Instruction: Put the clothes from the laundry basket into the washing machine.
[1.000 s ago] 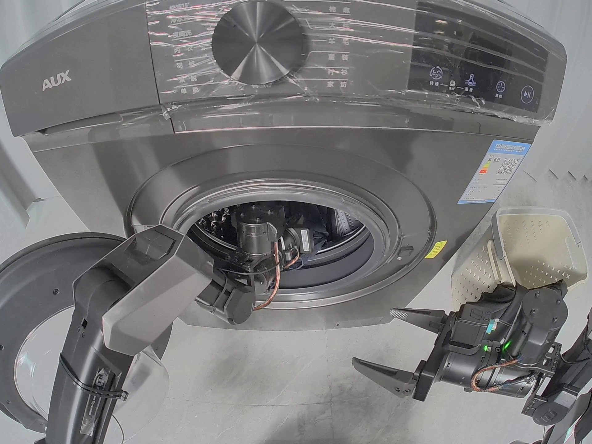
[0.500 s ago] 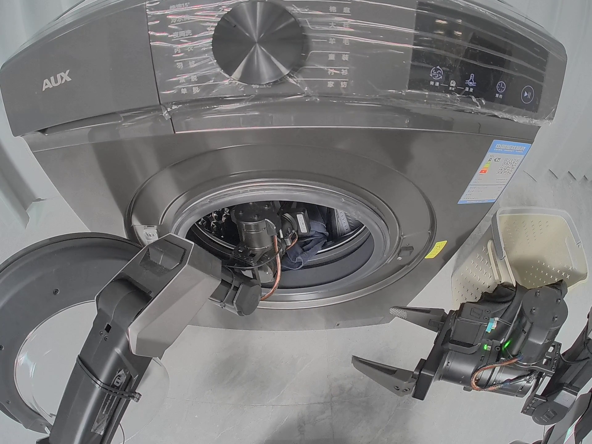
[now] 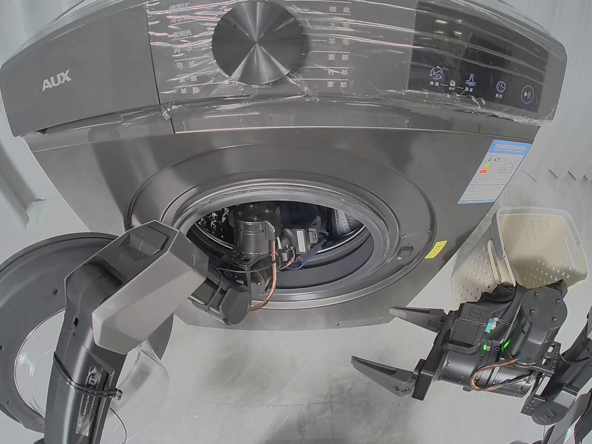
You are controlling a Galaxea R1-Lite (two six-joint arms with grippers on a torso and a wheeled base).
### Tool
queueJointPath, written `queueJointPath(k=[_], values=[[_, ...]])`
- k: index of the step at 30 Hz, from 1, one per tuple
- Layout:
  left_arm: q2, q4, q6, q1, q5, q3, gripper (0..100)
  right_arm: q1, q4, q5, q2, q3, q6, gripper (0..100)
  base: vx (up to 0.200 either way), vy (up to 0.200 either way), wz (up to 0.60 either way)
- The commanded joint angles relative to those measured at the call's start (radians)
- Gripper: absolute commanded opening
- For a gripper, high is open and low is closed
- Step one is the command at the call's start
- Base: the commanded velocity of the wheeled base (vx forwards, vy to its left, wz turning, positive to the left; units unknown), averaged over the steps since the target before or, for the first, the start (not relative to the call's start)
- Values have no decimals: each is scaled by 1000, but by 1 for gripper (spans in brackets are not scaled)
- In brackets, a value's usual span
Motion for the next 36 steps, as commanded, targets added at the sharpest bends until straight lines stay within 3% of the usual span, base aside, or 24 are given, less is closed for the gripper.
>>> queueJointPath(k=[1,11,18,19,29,36], values=[[-98,33,22,-25,-28,117,100,0,0,1,9,0,1,100,0,0,0],[11,26,78,-25,-35,128,100,0,0,2,9,0,1,100,0,0,0],[39,26,94,-1,-35,90,100,0,0,2,9,0,1,100,0,0,0],[39,26,100,3,-35,90,0,0,0,2,9,0,1,100,0,0,0],[49,18,89,1,-32,27,0,0,0,2,11,0,1,100,0,0,0],[165,-23,43,19,27,-248,0,0,-2,2,11,-1,1,100,0,0,0]])
